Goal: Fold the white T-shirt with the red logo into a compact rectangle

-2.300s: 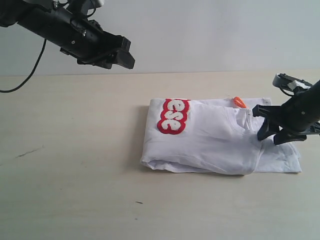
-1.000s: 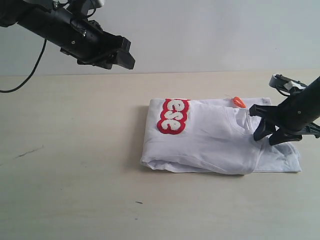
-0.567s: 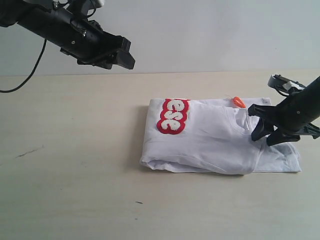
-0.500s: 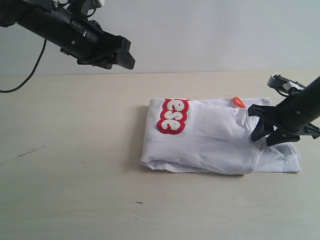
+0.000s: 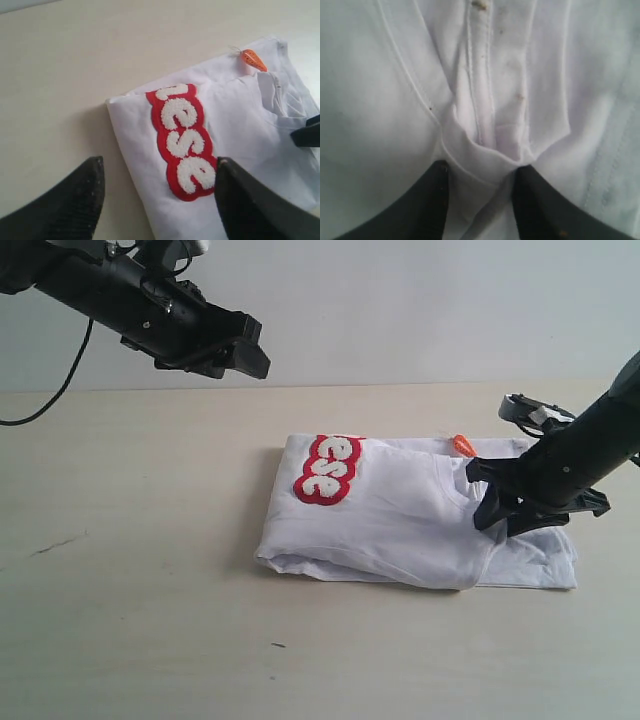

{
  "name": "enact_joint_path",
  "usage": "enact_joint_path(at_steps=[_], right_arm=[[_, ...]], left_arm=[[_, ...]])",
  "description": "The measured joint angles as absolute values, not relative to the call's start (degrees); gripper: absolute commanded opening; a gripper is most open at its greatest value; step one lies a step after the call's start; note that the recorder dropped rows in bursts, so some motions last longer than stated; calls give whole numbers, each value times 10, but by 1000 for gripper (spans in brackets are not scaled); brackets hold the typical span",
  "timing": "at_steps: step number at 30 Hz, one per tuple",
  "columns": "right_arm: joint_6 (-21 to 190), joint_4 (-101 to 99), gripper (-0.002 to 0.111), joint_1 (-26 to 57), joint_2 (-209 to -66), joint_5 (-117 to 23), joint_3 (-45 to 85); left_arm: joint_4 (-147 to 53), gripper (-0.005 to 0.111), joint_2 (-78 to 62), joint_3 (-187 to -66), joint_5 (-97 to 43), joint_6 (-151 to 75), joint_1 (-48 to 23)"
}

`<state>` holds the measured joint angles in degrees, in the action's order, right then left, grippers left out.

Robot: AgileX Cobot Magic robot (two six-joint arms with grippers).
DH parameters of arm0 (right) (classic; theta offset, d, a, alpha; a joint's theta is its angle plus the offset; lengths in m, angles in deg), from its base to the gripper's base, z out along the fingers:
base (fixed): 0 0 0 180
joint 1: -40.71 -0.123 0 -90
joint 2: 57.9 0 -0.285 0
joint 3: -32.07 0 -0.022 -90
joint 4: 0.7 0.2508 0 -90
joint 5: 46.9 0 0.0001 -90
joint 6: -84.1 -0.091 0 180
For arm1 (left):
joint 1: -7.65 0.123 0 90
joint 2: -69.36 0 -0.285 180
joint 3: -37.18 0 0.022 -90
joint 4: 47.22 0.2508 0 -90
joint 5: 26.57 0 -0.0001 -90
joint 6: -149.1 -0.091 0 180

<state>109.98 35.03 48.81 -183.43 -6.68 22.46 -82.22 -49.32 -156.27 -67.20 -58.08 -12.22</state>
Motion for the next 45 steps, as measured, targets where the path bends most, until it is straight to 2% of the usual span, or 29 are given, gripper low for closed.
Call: enact_joint_path(at_steps=[5, 12, 20, 27, 31, 35, 41, 45], right_arm=[[1118, 350, 0, 488, -1834, -67, 225], [1145, 351, 0, 488, -1828, -61, 233], [1154, 334, 0, 488, -1745, -69, 257], [1144, 210, 0, 487, -1677, -139, 257], [1052, 60, 0, 487, -1671, -140, 258], [972, -47, 8, 487, -1685, -123, 259], [804, -227, 32, 487, -1693, -118, 259], [714, -309, 37, 487, -1695, -112, 259]], left_arm=[[-822, 62, -493, -1563, -672, -581, -122], [-822, 62, -493, -1563, -672, -581, -122], [-822, 62, -493, -1563, -672, -581, -122], [-822, 62, -493, -1563, -672, -581, -122], [-822, 62, -493, -1563, -670, -581, -122], [-822, 62, -493, -1563, -669, -581, -122], [-822, 62, -493, -1563, -670, -581, -122], [-821, 62, -493, -1563, -673, -594, -122]])
